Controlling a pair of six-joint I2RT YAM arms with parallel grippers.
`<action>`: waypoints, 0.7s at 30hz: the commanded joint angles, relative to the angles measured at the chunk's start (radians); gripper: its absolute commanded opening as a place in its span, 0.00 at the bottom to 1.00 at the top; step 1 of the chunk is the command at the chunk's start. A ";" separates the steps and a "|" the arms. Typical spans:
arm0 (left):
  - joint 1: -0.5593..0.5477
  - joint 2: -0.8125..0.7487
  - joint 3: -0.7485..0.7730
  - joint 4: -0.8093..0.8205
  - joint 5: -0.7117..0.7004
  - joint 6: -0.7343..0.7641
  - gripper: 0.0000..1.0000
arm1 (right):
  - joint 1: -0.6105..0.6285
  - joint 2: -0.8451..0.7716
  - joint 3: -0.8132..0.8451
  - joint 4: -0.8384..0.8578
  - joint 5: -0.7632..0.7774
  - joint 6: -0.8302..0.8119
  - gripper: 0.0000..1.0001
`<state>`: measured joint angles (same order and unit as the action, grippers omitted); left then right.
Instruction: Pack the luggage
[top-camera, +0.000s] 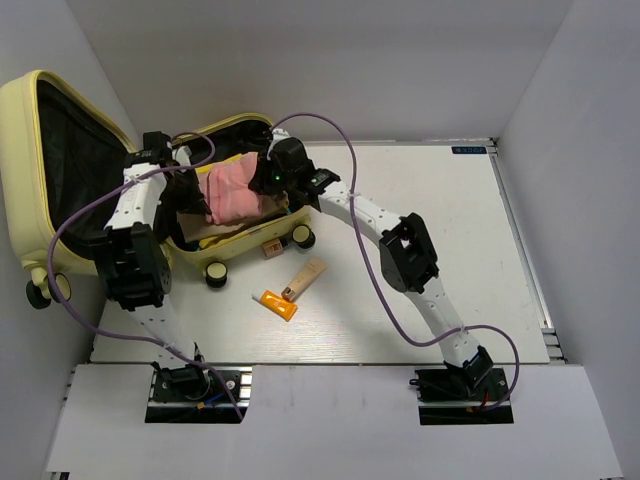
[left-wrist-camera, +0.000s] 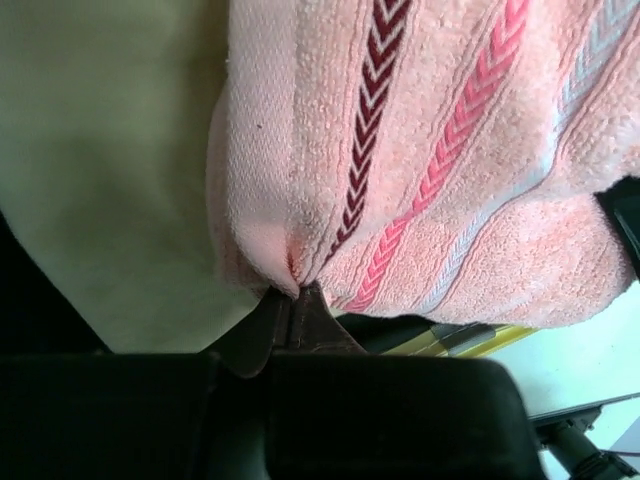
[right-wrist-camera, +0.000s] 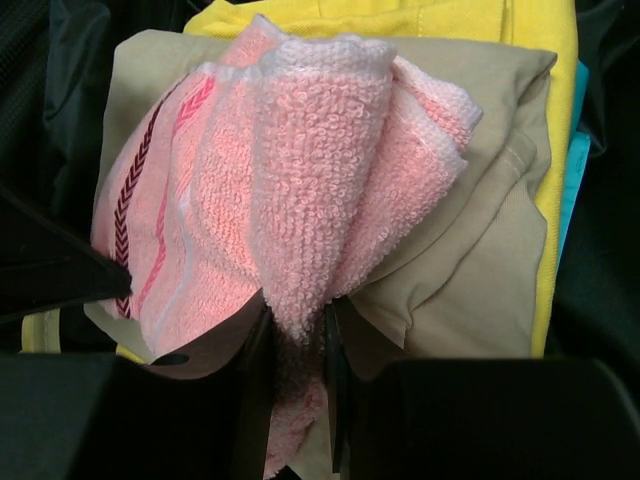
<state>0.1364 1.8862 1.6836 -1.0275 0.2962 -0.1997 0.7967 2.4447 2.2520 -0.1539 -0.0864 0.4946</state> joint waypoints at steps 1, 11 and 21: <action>0.009 -0.132 -0.080 0.066 0.073 0.011 0.01 | 0.018 -0.024 0.063 0.094 0.042 -0.069 0.25; 0.009 -0.298 -0.223 0.109 0.141 -0.040 0.01 | 0.009 0.069 0.092 0.100 0.031 -0.169 0.26; -0.006 -0.236 -0.240 0.054 -0.052 -0.063 0.54 | -0.007 0.059 0.046 0.027 0.002 -0.195 0.61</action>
<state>0.1333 1.6558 1.4166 -0.9310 0.2993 -0.2417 0.8040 2.5198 2.3058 -0.1070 -0.0818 0.3428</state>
